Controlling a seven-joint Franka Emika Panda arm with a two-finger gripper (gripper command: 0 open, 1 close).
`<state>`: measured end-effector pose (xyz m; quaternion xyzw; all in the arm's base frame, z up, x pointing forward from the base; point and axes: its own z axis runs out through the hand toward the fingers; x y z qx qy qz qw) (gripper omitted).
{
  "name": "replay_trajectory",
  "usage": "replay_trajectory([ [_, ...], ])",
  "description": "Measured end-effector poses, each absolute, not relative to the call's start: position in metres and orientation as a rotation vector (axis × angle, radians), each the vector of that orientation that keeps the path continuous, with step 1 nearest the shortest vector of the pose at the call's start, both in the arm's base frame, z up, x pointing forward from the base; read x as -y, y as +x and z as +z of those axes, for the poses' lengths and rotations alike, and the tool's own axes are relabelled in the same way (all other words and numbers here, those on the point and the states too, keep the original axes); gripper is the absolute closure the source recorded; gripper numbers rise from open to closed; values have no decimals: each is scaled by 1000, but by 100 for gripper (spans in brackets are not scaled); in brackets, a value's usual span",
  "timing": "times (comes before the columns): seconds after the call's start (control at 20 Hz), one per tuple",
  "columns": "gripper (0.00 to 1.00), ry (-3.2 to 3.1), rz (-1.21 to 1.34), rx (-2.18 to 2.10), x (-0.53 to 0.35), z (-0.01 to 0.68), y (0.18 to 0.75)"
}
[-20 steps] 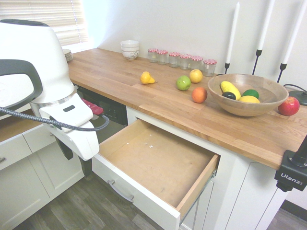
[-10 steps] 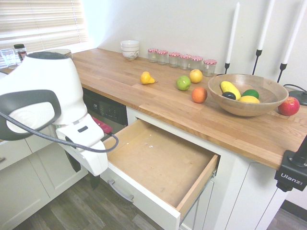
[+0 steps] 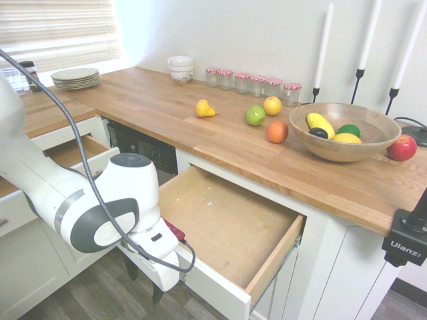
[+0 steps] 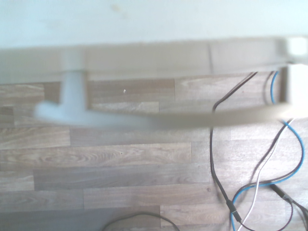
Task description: Close the drawer
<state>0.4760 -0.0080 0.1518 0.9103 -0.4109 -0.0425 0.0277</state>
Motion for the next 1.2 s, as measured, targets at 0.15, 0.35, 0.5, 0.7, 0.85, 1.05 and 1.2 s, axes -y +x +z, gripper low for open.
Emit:
replay_trajectory([
  [0.15, 0, 2805, -140, 1263, 6, 138, 485],
  [0.35, 100, 2813, -132, 1257, 2, 135, 487],
  [0.5, 100, 2831, -95, 1267, 2, 136, 490],
  [0.7, 100, 2840, -95, 1266, 4, 133, 490],
  [0.85, 100, 2842, -92, 1264, 3, 131, 489],
  [1.05, 100, 2846, -66, 1277, 4, 130, 491],
  [1.2, 100, 2845, -62, 1291, 5, 129, 491],
])
